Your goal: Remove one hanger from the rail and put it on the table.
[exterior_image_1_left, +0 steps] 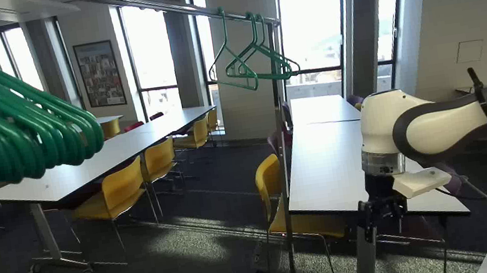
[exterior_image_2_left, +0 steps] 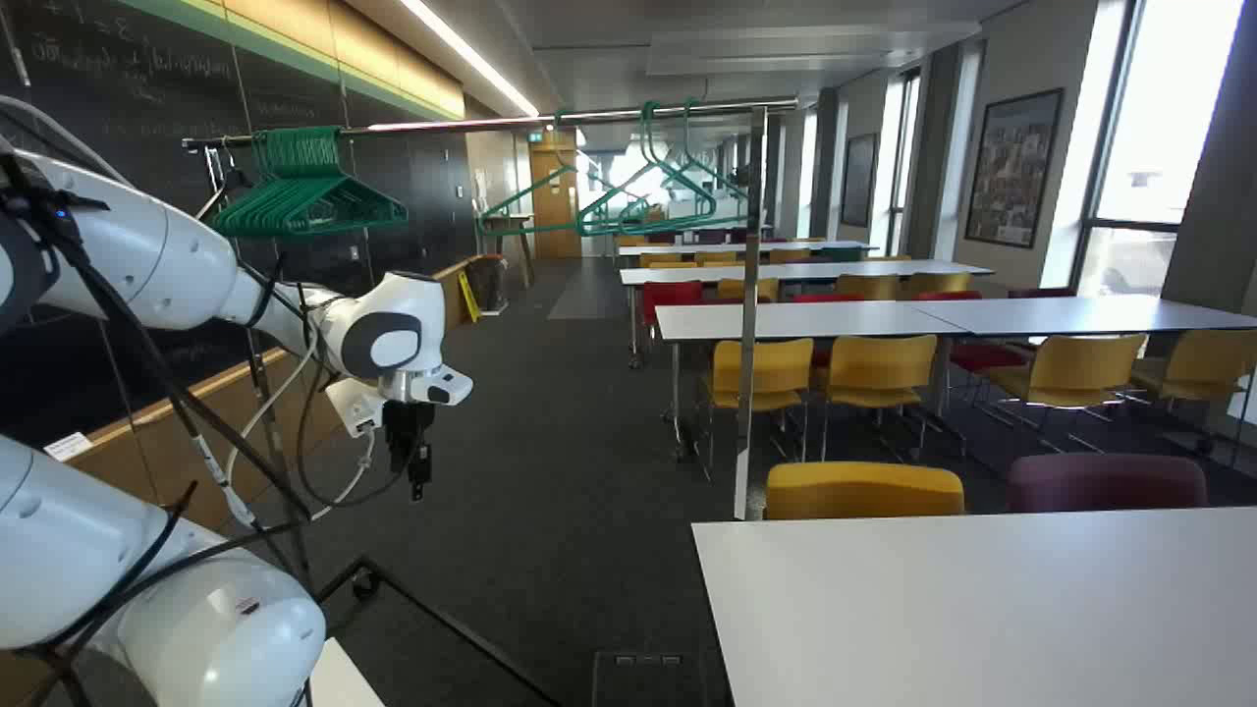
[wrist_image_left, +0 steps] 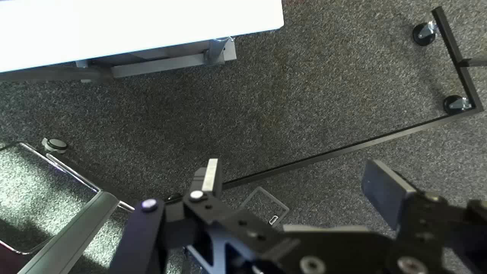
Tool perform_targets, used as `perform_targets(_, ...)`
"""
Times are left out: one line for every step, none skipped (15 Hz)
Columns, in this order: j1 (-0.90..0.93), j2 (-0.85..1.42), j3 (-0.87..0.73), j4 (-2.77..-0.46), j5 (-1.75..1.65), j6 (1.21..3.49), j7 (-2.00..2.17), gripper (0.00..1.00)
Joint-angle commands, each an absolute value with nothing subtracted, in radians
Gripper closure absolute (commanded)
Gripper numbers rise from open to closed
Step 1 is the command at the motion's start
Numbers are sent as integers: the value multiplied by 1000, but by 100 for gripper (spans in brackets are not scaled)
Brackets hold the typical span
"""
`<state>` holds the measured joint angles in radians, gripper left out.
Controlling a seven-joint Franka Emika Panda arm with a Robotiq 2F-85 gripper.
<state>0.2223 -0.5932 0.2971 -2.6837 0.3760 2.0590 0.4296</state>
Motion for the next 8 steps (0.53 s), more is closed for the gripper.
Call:
perform_targets(225,-591,294,-2683,374,2058,431,0)
perform_targets(225,-591,294,-2683,374,2058,431,0)
perform_targets(215,-592,301,-2685,358,2078,437,0)
perform_targets(210,-589,294,-2680,346,2085,419,0)
perform_targets(198,-591,299,-2678,320,2103,420,0)
perform_targets(182,-599,298,-2674,290,2136,421,0)
perform_targets(176,-594,283,-2663,285,2170,411,0)
perform_targets(167,-588,269,-2651,282,2210,405,0)
